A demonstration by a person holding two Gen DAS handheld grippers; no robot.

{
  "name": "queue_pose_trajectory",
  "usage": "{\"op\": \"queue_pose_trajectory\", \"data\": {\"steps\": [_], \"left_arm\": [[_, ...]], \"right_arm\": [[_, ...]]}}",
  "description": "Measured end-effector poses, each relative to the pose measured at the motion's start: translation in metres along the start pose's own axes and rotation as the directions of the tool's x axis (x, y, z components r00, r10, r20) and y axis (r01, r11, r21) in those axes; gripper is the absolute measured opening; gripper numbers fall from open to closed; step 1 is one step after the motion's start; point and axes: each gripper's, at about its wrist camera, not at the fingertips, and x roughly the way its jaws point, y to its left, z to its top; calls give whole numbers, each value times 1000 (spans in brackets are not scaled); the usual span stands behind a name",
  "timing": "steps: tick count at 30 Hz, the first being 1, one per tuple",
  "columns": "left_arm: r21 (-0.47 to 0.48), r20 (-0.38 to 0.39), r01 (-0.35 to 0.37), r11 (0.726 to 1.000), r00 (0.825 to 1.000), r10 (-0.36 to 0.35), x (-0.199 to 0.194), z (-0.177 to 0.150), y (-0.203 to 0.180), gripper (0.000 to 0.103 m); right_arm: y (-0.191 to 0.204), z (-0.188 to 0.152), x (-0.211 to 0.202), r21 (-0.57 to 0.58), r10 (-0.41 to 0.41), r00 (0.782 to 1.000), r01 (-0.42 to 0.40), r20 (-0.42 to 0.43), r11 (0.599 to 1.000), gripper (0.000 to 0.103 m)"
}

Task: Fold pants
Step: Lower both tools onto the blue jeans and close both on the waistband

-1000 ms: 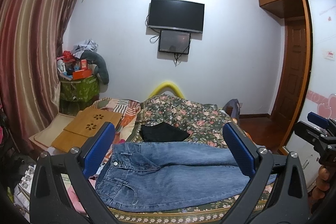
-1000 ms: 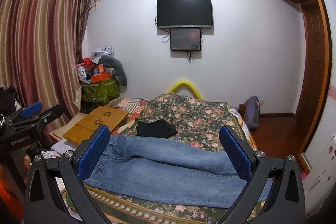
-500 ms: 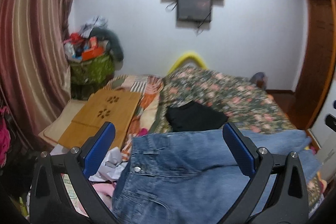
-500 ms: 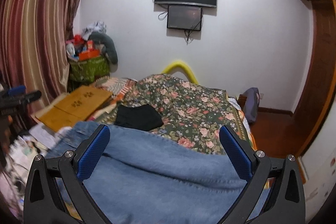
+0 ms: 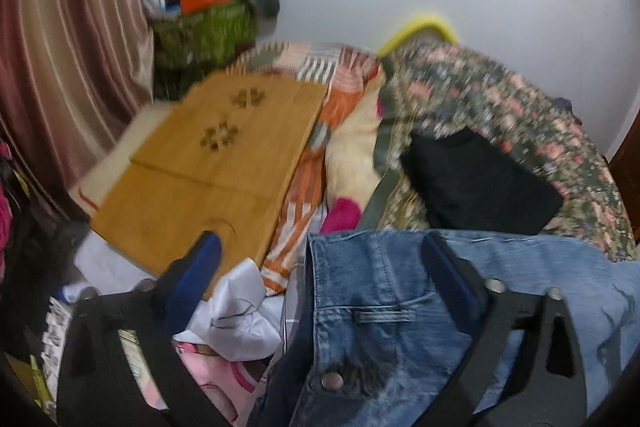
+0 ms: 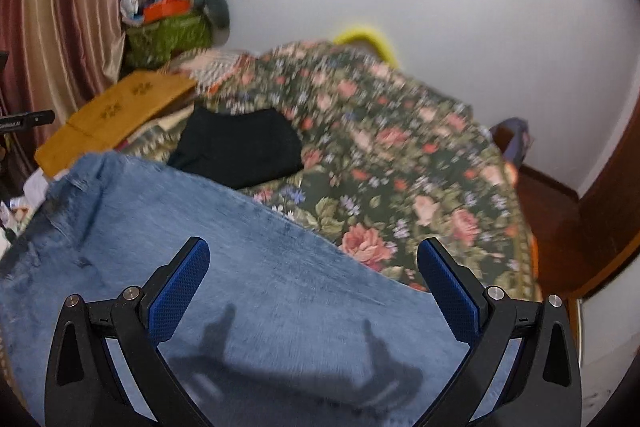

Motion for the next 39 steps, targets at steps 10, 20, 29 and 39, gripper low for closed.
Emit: {"op": "queue_pose_trajectory", "data": {"steps": [10, 20, 29, 39], "left_arm": [[-7, -201, 69, 998, 977, -69, 86, -13, 8, 56], [-99, -309, 137, 986, 937, -161, 121, -11, 7, 34], [-60, -258, 89, 994, 961, -101, 98, 0, 2, 11], [92, -83, 58, 994, 995, -50, -6, 12, -24, 6]], "right_arm": [[-9, 15, 85, -29, 123, 984, -128, -125, 991, 89], [-14, 9, 108, -37, 235, 948, -248, -213, 968, 46], [-9, 4, 97, -80, 156, 970, -173, -187, 982, 8], [-13, 15, 31, -22, 168, 982, -170, -81, 985, 7]]}}
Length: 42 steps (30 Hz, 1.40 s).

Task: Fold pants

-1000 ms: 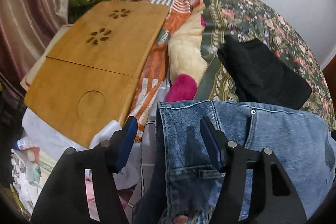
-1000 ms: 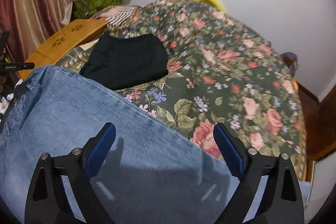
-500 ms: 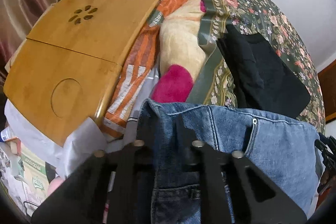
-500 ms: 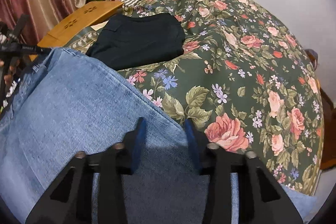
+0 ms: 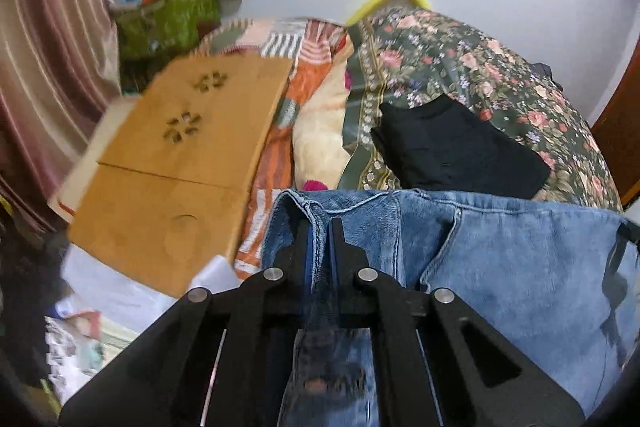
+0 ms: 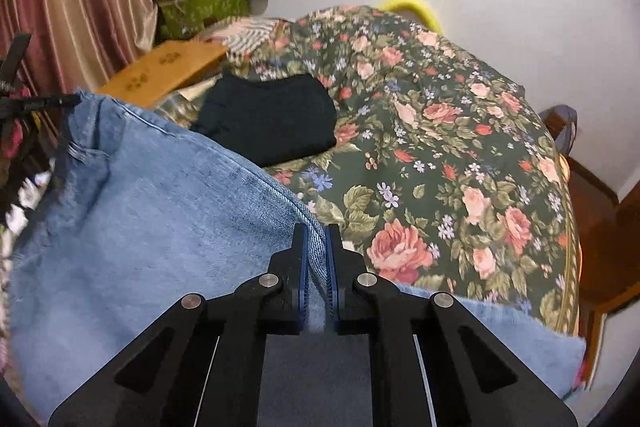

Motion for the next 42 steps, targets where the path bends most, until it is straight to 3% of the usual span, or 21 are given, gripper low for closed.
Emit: {"op": "queue_pose_trajectory", "data": {"steps": [7, 17, 25, 36, 42], "left_arm": [[34, 83, 11, 999, 996, -14, -73, -29, -10, 5], [32, 104, -19, 999, 994, 16, -136, -87, 9, 4], [10, 47, -34, 999, 998, 33, -141, -144, 29, 5], [-53, -105, -19, 998, 994, 13, -101, -232, 42, 5], [-57, -145, -11, 998, 989, 3, -95, -248, 40, 5]], "right_arm": [[26, -20, -67, -7, 11, 998, -10, 63, 1000, 7], [63, -74, -126, -12, 42, 997, -42, 61, 999, 7], [86, -123, -131, 35, 67, 998, -68, 20, 997, 7], [104, -172, -109, 132, 105, 993, -96, -61, 987, 7], [107, -177, -111, 156, 111, 992, -100, -61, 983, 10]]}}
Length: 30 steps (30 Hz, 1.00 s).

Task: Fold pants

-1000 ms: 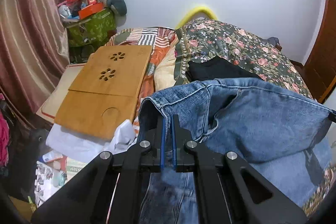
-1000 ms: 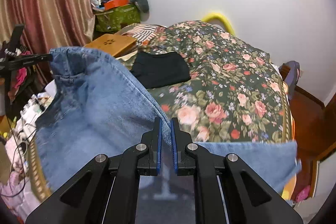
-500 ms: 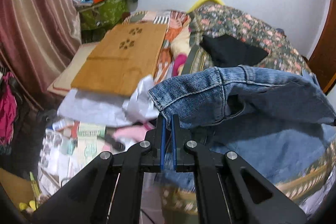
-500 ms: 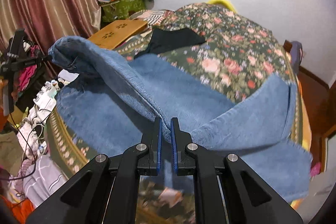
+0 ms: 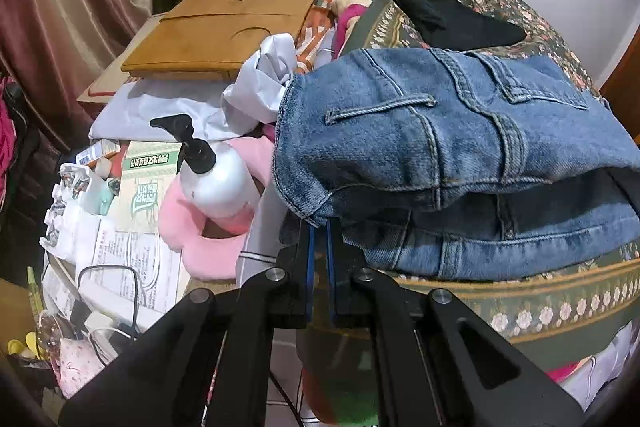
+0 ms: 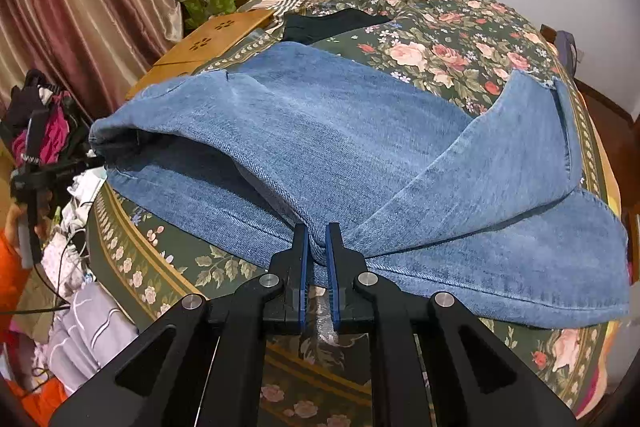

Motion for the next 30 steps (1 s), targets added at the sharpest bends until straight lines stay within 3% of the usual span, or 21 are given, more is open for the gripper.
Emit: {"op": "queue_pose_trajectory", "data": {"steps": [6, 8, 10, 11, 15, 17, 19, 23, 30], "left_arm": [[38, 56, -45, 998, 998, 43, -36, 7, -5, 6], [27, 73, -40, 999, 997, 38, -48, 16, -7, 20], [-3, 84, -29, 1000, 996, 29, -58, 26, -10, 68], [-22, 108, -22, 1000, 994, 24, -64, 33, -13, 73], [16, 158, -19, 1000, 987, 16, -75, 59, -38, 75], [49, 185, -26, 998, 983, 16, -78, 74, -59, 78], [87, 207, -26, 996, 978, 7, -79, 90, -81, 86], [165, 233, -4, 986, 972, -35, -74, 118, -129, 92], [273, 197, 58, 960, 974, -115, -44, 158, -204, 93]], "right_arm": [[-1, -2, -12, 0, 12, 1000, -12, -29, 1000, 16], [-8, -1, -21, 14, 8, 1000, -8, -22, 1000, 24], [-18, 1, -32, 36, -9, 1000, 9, 0, 999, 37], [-24, 3, -38, 50, -18, 1000, 17, 18, 999, 43], [-50, 20, -64, 93, -81, 992, 72, 94, 993, 49], [-63, 29, -71, 114, -114, 986, 101, 119, 988, 59], [-80, 39, -77, 143, -161, 976, 141, 144, 980, 65], [-114, 59, -75, 207, -210, 965, 175, 157, 962, 66], [-169, 90, -35, 275, -257, 960, 219, 113, 936, 66]]}}
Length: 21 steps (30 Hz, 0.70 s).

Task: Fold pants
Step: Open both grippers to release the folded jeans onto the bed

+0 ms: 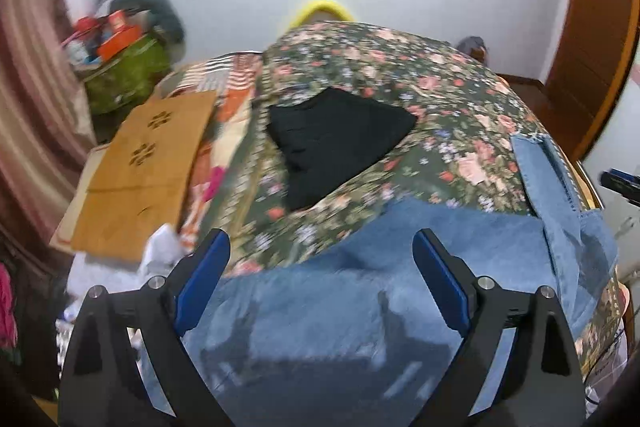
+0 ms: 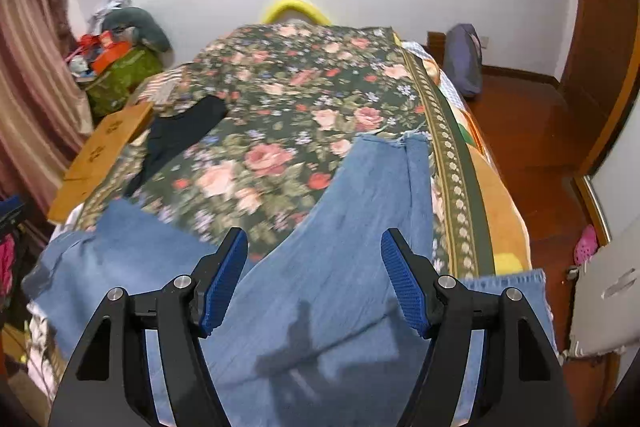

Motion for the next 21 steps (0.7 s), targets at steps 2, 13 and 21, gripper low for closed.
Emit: {"op": "queue_pose_trajectory", "data": {"steps": [2, 13, 21], "left_arm": [[21, -12, 17, 1000, 1000, -17, 16, 14, -13, 93], [16, -76, -2, 1000, 997, 3, 86, 43, -28, 94], [1, -120, -16, 1000, 993, 16, 110, 34, -25, 94]], "right_arm": [[-6, 8, 20, 7, -5, 1000, 5, -19, 1000, 66], [-33, 51, 141, 66, -12, 993, 20, -120, 998, 66], [-38, 46, 185, 47, -65, 984, 74, -166, 996, 52]]}}
